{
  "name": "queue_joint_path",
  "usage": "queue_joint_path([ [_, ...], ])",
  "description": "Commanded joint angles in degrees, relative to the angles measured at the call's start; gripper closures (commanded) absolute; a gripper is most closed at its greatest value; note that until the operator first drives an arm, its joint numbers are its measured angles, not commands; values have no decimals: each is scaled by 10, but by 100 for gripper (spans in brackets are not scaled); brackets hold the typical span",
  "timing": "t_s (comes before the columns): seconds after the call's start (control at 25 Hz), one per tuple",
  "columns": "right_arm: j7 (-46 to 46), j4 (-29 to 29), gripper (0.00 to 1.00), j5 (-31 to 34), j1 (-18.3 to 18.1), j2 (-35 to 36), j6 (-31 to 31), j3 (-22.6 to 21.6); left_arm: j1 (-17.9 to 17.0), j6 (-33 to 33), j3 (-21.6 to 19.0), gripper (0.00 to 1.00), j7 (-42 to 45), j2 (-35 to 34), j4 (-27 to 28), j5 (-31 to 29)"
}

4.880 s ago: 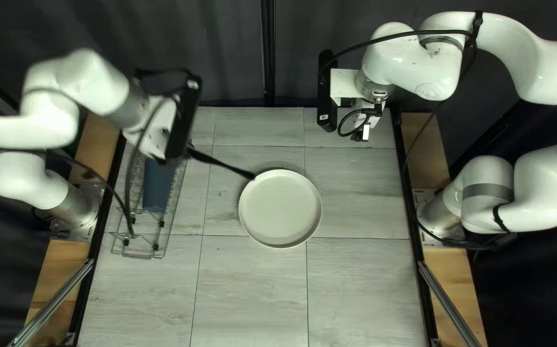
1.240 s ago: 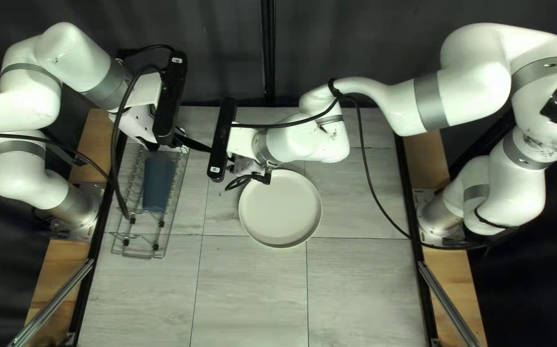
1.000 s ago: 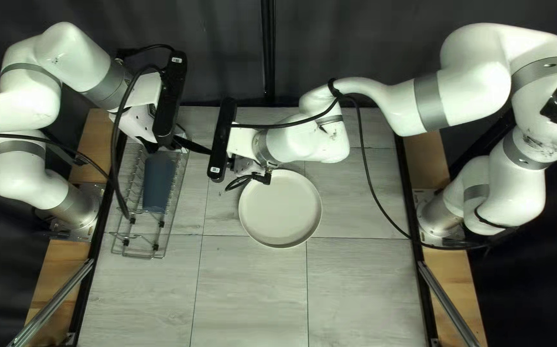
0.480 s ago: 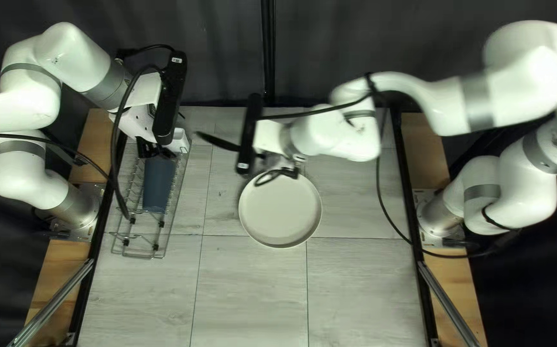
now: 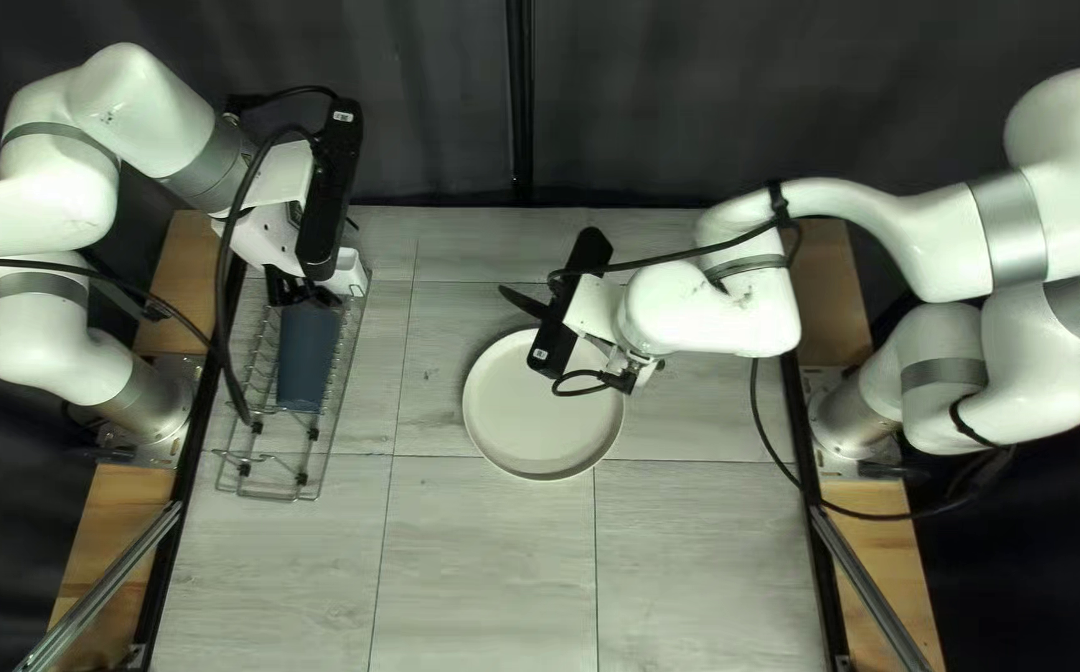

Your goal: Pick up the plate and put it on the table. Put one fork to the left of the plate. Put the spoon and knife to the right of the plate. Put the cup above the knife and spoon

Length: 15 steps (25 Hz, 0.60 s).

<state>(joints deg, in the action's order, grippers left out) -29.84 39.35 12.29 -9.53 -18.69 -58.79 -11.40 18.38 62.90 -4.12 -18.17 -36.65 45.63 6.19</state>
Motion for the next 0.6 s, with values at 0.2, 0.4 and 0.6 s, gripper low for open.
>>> queue_joint_path([
  [0.2, -246, -3, 100, -122, -18, 19, -34, -12, 0, 0, 0, 0, 0, 0, 0, 0],
  [0.4, -246, -3, 100, -122, -18, 19, -34, -12, 0, 0, 0, 0, 0, 0, 0, 0],
  [0.6, -292, -31, 100, -118, -15, 4, -12, -29, 0, 0, 0, 0, 0, 0, 0, 0],
])
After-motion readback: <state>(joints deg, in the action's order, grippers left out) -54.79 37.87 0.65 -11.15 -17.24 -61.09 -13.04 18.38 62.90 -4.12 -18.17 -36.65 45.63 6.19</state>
